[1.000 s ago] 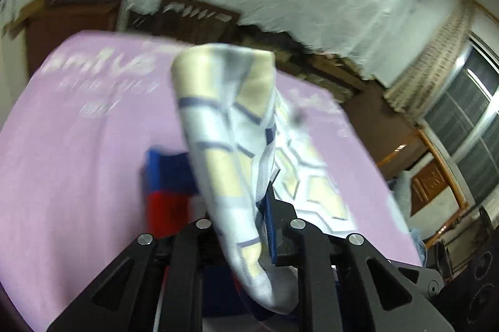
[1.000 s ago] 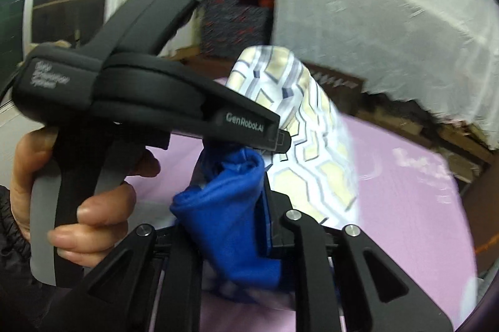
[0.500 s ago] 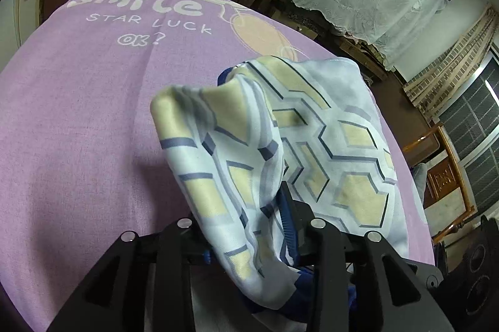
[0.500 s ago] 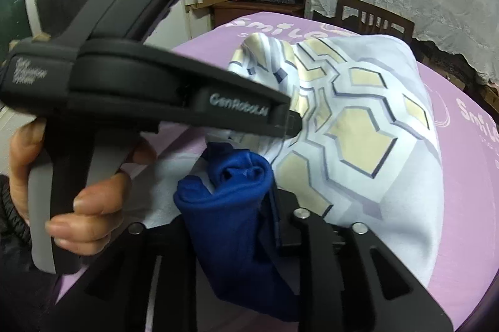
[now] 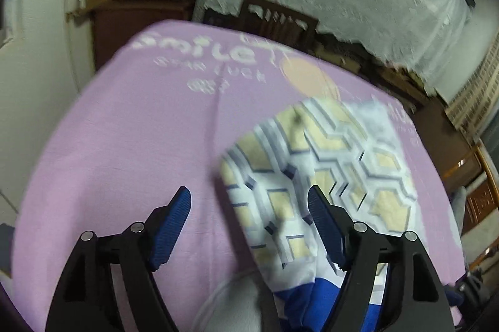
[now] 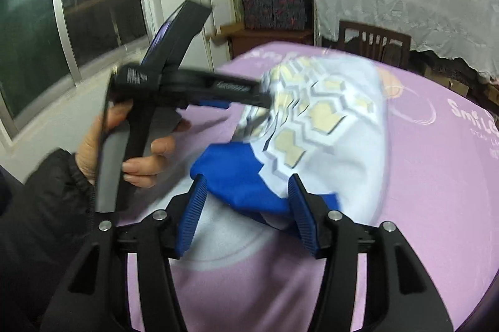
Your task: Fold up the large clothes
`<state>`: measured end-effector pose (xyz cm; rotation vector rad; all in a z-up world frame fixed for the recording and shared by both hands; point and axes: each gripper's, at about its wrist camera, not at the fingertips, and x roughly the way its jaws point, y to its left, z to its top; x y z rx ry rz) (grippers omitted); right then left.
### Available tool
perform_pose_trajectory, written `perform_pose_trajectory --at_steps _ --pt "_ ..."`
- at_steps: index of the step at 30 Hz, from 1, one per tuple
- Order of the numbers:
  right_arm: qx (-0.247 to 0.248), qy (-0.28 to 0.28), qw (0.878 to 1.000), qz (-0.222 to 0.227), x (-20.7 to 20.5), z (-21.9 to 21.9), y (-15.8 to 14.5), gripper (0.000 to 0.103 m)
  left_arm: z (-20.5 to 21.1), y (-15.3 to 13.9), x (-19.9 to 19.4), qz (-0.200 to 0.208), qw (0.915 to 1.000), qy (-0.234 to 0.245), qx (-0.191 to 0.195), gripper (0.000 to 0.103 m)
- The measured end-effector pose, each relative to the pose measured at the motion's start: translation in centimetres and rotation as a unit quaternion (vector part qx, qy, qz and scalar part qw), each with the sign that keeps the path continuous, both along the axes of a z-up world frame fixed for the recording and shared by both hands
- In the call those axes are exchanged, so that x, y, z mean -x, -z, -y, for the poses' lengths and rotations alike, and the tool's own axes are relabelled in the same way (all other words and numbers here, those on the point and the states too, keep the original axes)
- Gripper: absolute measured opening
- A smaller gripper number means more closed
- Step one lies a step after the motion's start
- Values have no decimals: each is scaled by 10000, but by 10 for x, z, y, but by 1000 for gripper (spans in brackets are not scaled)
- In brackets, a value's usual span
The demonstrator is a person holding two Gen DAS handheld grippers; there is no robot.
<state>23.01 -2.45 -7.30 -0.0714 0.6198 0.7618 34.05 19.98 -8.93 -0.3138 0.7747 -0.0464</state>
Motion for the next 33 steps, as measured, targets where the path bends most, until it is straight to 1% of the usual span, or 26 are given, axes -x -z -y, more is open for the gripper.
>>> perform_pose_trajectory --at_steps 2,3,4,5,6,7,10,13,14,16,18,21,24,25,29,31,32,33 --pt "-219 124 9996 136 1 15 -9 53 -2 -15 17 284 9995 -56 125 77" --pt "-263 238 9992 189 -5 19 -14 46 2 -21 24 408 9990 2 204 77" --pt "-224 358 9989 189 -14 19 -18 36 7 -25 27 472 9986 58 223 77" --pt "-179 509 9985 137 -27 19 -21 31 15 -27 30 519 9984 132 199 77" --pt "-182 578 9981 88 -39 20 -22 23 24 -27 30 535 9983 205 137 77" --pt "-183 658 9977 13 -53 19 -23 20 35 -26 27 517 9983 273 10 77" --pt "-120 882 9959 -172 -92 15 -19 19 58 -14 10 346 9982 315 -367 77" --pt "-125 1067 9933 -420 -128 14 -4 18 64 9 -8 -31 9985 331 -431 77" --pt "-149 1120 9924 -488 -135 15 2 16 64 17 -12 -140 9984 341 -435 77" --pt "-204 1196 9905 -649 -147 19 13 15 60 28 -20 -266 9985 367 -316 77" --pt "1 1228 9900 -691 -156 18 28 15 55 34 -26 -364 9984 406 -164 78" --pt "-21 1191 9900 -756 -158 23 41 14 46 46 -33 -509 9977 383 248 81" --pt "-99 1150 9896 -859 -159 27 43 14 48 46 -30 -461 9982 373 127 82" --pt "-119 1143 9896 -869 -159 28 44 14 48 46 -29 -462 9982 359 139 82" --pt "-173 1095 9892 -963 -163 31 43 14 41 43 -25 -547 9973 316 374 81" --pt "-377 1058 9871 -1145 -165 38 42 14 35 39 -20 -565 9970 255 471 79" --pt "-559 1047 9843 -1303 -168 45 42 14 31 34 -16 -507 9972 222 512 79" --pt "-639 1039 9829 -1381 -169 48 41 14 28 28 -12 -425 9974 202 541 79"
